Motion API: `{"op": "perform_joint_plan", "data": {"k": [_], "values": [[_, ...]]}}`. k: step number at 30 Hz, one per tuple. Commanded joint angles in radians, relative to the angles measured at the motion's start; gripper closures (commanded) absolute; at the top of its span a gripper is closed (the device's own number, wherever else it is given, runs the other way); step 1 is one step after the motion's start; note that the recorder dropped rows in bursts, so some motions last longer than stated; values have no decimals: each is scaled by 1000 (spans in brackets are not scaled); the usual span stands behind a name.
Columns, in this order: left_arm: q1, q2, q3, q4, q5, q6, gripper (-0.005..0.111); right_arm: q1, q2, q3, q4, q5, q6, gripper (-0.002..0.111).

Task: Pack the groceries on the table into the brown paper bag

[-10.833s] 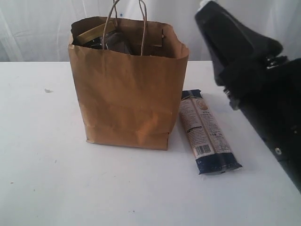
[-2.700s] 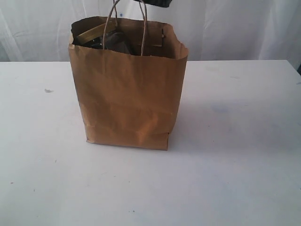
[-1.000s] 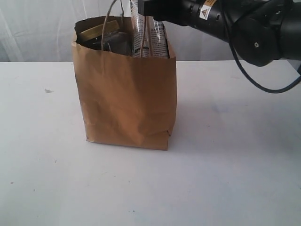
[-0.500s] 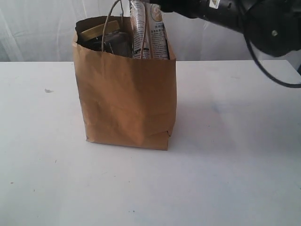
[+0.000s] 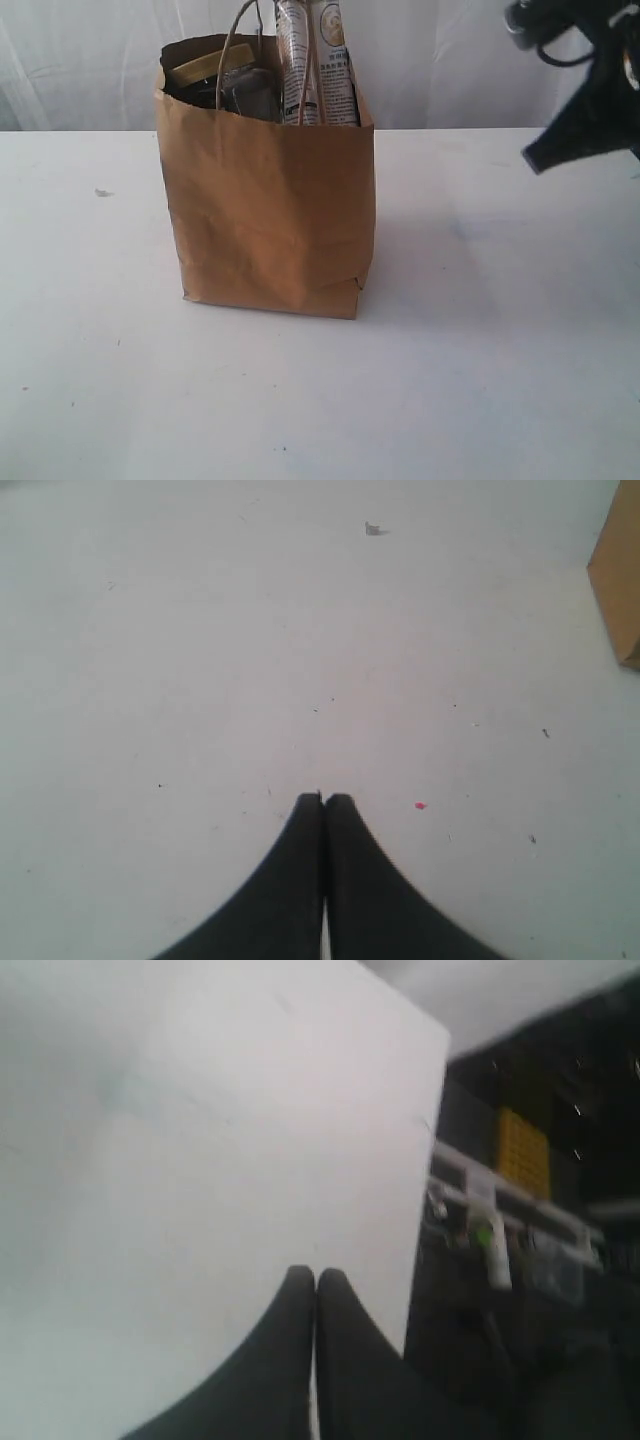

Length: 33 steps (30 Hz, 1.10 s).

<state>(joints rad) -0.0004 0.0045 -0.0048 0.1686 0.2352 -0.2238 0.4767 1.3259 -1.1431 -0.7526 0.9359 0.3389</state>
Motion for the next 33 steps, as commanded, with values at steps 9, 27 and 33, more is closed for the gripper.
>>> {"op": "perform_joint_plan", "data": {"k": [9, 27, 33], "values": [[-5, -4, 5, -4, -4, 1, 107, 11, -83, 323, 310, 118, 217, 108], [-5, -4, 5, -4, -4, 1, 107, 15, -157, 343, 102, 5, 330, 108], [-5, -4, 5, -4, -4, 1, 107, 9, -235, 343, 9, -152, 330, 108]]}}
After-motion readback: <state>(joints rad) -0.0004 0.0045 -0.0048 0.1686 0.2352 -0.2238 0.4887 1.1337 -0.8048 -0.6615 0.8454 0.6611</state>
